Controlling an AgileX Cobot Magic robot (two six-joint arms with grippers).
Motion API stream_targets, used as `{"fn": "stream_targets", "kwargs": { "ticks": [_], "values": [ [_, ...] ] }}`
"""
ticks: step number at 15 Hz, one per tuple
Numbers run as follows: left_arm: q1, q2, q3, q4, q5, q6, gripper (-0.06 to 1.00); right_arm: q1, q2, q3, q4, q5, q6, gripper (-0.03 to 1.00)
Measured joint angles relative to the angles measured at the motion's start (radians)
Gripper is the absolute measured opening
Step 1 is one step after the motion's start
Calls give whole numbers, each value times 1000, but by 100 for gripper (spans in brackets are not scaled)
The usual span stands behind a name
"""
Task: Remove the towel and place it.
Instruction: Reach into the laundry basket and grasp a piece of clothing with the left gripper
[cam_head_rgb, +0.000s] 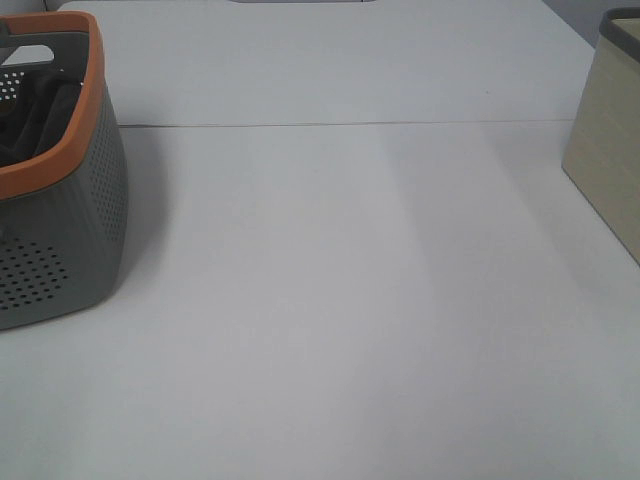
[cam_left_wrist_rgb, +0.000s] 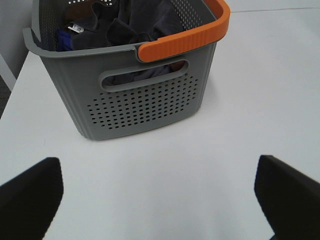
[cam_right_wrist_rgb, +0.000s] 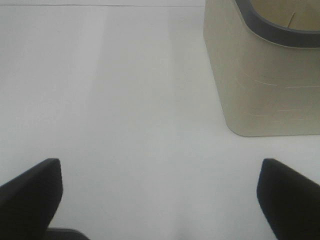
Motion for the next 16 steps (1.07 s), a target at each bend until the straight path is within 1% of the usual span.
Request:
{"fn": "stream_targets", "kwargs": {
  "ticks": [16],
  "values": [
    [0, 0, 0, 0, 0, 0, 98, 0, 0, 0, 0, 0, 0, 96]
  ]
}}
